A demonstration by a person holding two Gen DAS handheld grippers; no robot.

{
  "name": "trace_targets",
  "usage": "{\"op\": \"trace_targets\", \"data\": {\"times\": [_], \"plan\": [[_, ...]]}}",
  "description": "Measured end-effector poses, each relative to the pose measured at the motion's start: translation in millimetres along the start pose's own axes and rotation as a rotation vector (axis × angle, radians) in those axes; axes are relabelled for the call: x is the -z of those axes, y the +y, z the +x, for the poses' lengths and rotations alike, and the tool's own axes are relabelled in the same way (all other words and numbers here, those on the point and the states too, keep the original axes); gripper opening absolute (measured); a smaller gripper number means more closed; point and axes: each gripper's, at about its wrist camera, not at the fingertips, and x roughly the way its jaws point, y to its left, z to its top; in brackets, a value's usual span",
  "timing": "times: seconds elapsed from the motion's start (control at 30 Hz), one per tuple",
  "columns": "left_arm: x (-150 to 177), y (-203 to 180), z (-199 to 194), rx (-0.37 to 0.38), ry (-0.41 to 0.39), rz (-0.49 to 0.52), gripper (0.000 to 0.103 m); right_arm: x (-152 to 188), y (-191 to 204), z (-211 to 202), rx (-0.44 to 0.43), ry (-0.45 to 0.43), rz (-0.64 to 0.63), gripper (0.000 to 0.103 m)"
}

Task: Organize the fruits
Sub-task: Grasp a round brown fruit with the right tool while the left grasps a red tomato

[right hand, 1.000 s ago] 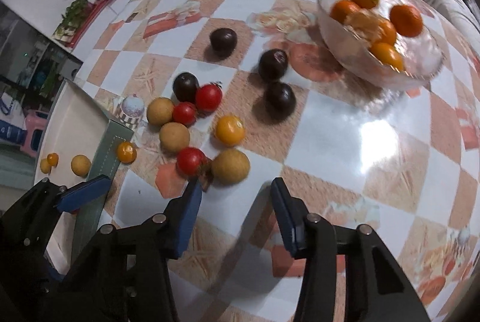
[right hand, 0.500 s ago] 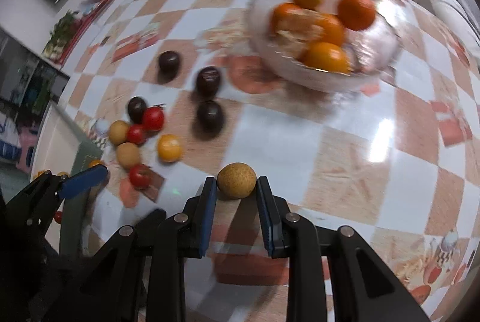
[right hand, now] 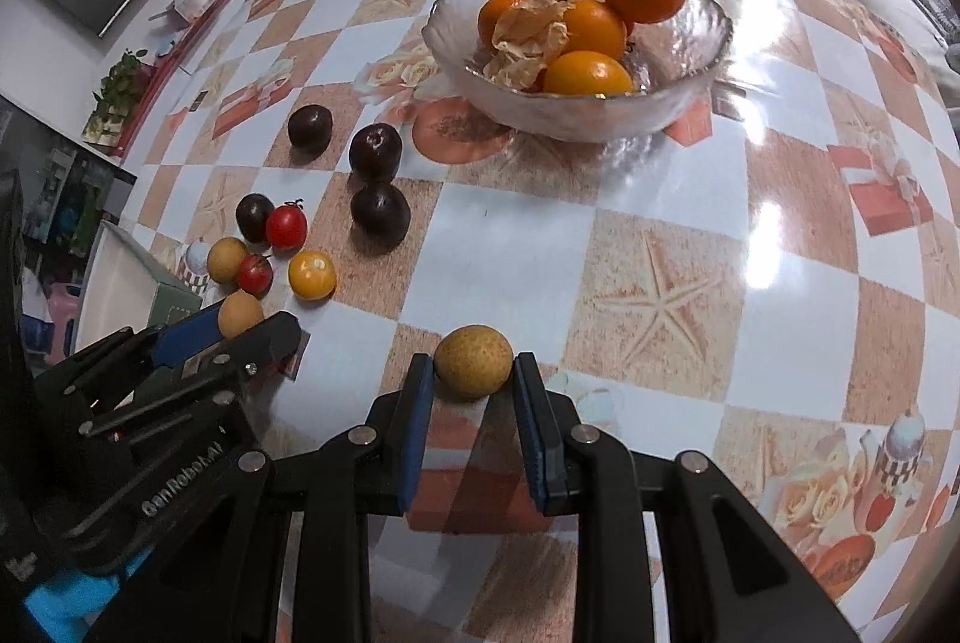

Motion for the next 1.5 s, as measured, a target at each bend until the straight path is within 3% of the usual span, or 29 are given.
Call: {"op": "trace_targets", "data": {"times": [0.53, 0.73, 0.97, 1.43, 1.5], "plan": [[31.7, 11.7, -14.5, 0.072, -0.004, 0.062, 0.042, 29.0, 9.2, -9.4, -0.033, 0.009, 0.047, 0.029], [39.5, 0.9, -10.9, 0.039, -0.015, 0.119, 0.044, 35.3, 13.2, -9.2, -0.029, 0.014, 0.048, 0.029], [53.3, 18.0, -16.6, 0.043, -0.001, 0.079, 0.044, 39.5, 10.2, -12.0, -0.03, 0.006, 0.066, 0.029], [36.9, 3.4, -10.3, 0.038, -0.017, 0.097, 0.044, 40.4, 10.1, -8.8, -0.043, 0.017, 0.071, 0.029], [34.4, 2.6, -9.5, 0.027, -0.022, 0.097, 0.039, 40.8, 9.5, -8.9, -0.044, 0.017, 0.074, 0.029]]}}
